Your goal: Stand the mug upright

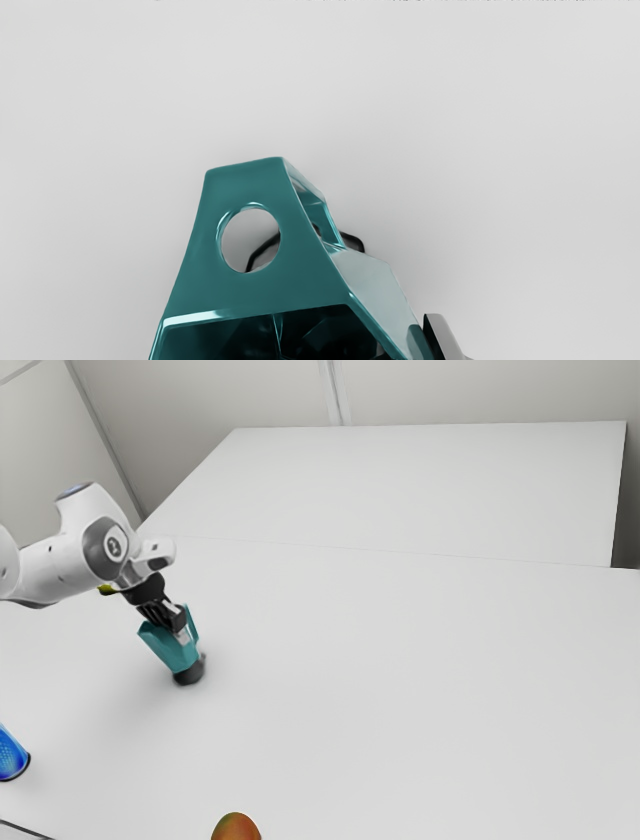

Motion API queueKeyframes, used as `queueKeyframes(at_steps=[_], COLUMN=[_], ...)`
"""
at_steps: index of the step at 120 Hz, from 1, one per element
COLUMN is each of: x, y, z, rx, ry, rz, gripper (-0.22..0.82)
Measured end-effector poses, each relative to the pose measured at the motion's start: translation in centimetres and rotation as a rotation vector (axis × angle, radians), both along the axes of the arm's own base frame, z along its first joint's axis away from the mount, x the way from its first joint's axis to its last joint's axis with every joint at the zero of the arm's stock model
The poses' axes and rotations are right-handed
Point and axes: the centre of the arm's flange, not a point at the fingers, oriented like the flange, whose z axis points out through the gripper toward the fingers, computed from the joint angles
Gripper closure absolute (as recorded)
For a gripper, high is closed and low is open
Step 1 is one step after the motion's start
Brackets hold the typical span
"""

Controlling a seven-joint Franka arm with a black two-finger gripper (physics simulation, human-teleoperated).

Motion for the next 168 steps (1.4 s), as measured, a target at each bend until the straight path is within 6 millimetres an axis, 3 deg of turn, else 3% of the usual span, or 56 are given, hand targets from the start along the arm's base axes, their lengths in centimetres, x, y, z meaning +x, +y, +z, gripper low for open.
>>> queueKeyframes(at_steps=[26,56,115,126,147,168], x=[-0.8,-0.7,-0.3,-0.3,-0.5,-0.4], y=[-1.5,-3.3,-6.7,-6.4,-4.2,-4.7], z=[-0.6,0.2,-2.0,-3.1,-4.0,-3.9], rx=[0.063,0.173,0.24,0.244,0.256,0.267], ry=[-0.067,-0.129,-0.103,-0.082,-0.06,-0.057], rz=[-0.005,-0.077,-0.14,-0.131,-0.084,-0.092], gripper=[0.78,0.78,0.78,0.78,0.78,0.78])
